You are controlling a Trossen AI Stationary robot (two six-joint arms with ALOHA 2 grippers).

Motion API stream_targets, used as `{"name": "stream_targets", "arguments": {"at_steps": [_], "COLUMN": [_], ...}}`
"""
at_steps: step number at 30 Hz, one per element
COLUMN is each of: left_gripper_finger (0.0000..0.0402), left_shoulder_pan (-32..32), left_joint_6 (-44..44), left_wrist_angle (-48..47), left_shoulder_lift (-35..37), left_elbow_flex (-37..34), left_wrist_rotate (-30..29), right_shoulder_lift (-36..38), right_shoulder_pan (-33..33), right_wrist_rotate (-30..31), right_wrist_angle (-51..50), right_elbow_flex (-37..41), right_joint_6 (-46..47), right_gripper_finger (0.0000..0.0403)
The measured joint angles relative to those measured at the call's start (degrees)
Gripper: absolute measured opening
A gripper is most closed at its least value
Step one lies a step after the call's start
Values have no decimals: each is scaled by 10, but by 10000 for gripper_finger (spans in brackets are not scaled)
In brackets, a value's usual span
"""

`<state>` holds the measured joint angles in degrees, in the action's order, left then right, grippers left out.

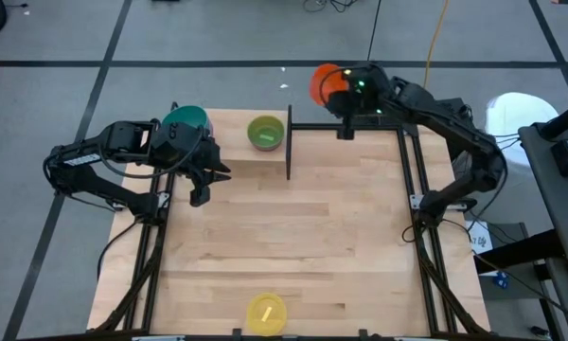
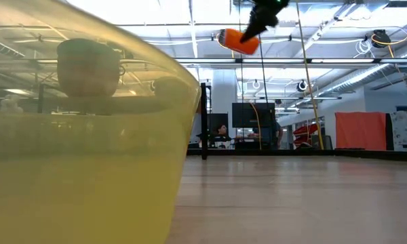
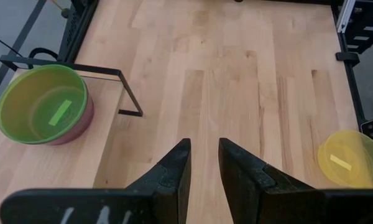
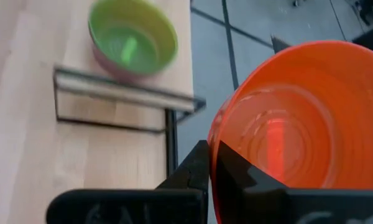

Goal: Place and stack bowls onto a shelf
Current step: Stack the orange bowl on top of the light green bowl on the shelf

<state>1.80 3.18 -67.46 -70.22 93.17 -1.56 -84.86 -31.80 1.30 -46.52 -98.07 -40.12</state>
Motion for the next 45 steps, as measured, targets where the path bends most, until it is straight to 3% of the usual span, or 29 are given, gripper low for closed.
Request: {"name": "stream_targets", "arguments": {"at_steps": [6, 13, 27, 45], "left_gripper_finger": [88, 88, 88, 88], "left_shoulder_pan": [0, 0, 0, 0], "left_joint_6": [4, 6, 8, 18], "left_wrist_angle": [0, 0, 0, -1], "left_shoulder_lift": [0, 0, 0, 0], "left_elbow_flex": [0, 0, 0, 0], "left_wrist_rotate": [0, 0, 0, 0], "right_shoulder_lift": [-97, -193, -293, -330], "right_shoulder_pan": [42, 77, 88, 72], "right_wrist_rotate": [-13, -66, -150, -146], "right_wrist_angle": [-21, -20, 21, 32], "right_elbow_flex": [-124, -192, -196, -192], "right_joint_6": [-3, -26, -41, -36], "right_gripper_finger": [0, 0, 0, 1]}}
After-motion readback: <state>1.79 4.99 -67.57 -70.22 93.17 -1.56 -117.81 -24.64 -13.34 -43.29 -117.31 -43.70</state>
